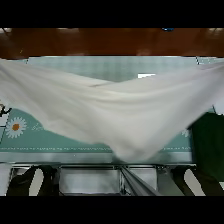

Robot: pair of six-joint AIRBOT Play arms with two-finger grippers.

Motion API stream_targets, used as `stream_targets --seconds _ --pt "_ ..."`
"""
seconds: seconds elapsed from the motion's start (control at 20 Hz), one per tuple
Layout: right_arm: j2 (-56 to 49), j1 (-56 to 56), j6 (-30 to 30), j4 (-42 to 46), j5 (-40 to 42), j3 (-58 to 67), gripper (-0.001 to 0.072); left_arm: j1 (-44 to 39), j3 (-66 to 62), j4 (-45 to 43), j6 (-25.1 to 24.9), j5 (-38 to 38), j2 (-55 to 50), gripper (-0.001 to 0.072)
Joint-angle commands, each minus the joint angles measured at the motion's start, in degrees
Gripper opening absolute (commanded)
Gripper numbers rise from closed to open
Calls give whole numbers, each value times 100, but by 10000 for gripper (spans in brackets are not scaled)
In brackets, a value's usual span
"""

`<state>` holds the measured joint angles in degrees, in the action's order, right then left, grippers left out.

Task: Fold the shirts.

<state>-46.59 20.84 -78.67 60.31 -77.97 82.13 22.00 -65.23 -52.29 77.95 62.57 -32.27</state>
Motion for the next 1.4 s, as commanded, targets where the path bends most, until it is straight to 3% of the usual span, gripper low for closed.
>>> stream_targets --seconds 0.0,0.15,0.35,0.4,0.5,0.65,0.75,1.05,1.35 --pt "-1270 0 577 -1414 188 -339 21 -26 345 195 -251 -468 -778 17" --pt "-2352 0 619 -1600 387 -339 21 -190 426 192 -251 -87 -1753 17" --pt "-3519 0 597 -1707 715 -339 22 -776 660 151 -549 -203 -2844 17" --pt "-3735 0 592 -1725 870 -339 85 -914 658 155 -546 -313 -3099 18" --pt "-4044 0 459 -1799 881 -339 423 -1121 656 155 -487 -522 -3482 18" --pt "-4122 4 592 -1311 -170 -345 415 -1228 658 153 -422 -557 -3786 18" --pt "-3915 0 455 -852 -391 -787 409 -1226 656 146 -422 -564 -3812 18" --pt "-2555 -1078 452 -1180 905 -3991 408 -1228 658 129 -422 -553 -3810 18" --pt "-2846 -2358 11 -1357 1665 -4172 409 -1228 658 129 -422 -444 -3810 18"
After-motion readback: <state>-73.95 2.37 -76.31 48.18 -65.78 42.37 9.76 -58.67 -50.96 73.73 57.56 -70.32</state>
